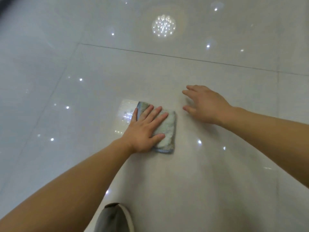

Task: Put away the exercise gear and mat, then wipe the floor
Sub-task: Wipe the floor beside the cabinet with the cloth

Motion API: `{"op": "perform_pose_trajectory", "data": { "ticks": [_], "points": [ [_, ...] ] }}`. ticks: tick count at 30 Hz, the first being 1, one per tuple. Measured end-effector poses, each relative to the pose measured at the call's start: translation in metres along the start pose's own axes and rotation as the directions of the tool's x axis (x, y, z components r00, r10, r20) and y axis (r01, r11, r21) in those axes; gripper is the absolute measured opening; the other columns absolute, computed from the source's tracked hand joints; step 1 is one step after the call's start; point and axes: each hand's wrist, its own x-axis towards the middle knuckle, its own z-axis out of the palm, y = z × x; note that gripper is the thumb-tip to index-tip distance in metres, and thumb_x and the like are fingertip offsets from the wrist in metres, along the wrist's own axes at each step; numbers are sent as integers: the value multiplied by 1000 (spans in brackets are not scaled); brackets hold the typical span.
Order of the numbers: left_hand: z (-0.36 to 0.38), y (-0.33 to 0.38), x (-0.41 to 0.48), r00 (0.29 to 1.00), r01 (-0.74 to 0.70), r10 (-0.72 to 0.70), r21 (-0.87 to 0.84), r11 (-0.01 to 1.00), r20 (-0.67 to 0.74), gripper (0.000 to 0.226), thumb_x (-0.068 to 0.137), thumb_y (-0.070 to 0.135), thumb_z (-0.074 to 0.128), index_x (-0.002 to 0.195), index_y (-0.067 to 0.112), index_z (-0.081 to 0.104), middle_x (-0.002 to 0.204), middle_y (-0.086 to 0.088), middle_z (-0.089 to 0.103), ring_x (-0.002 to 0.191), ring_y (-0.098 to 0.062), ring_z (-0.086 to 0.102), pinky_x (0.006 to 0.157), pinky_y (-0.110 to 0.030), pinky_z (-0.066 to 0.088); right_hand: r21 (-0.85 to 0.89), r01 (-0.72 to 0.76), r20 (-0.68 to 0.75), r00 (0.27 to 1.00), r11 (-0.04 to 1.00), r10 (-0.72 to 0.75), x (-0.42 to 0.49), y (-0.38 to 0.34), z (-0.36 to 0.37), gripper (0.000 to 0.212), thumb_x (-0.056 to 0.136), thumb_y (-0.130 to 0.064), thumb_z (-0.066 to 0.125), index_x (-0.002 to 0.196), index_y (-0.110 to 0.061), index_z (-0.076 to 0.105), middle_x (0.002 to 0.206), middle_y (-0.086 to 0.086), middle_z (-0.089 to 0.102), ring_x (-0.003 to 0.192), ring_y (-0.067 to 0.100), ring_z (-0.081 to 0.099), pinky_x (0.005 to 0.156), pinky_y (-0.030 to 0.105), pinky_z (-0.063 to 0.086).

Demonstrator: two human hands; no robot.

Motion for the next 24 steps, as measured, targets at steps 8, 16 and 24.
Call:
{"op": "perform_pose_trajectory", "data": {
  "ticks": [8,16,24],
  "points": [
    [-11,-73,-33,997,77,-77,-28,997,-27,75,86,71,24,154,45,7,164,15,0,149,-7,-11,116,-47,-16,16,89,46,995,996,-90,49,-54,14,65,92,-46,55,149,-23,34,158,0,27,144,21,23,114,37,27],
    [-21,-153,-73,988,138,-141,-58,989,-56,71,87,73,26,151,53,3,162,20,-1,149,-5,-10,119,-54,-6,19,199,97,975,980,-200,78,-99,27,71,88,-46,61,149,-23,32,158,0,25,145,21,18,116,35,24],
    [-28,-204,-102,980,182,-186,-49,982,-74,70,88,69,31,152,52,6,162,18,3,151,-11,-3,119,-58,1,0,232,106,967,973,-231,95,-111,37,76,84,-50,64,149,-29,31,160,-4,20,147,21,13,118,38,21]
  ]
}}
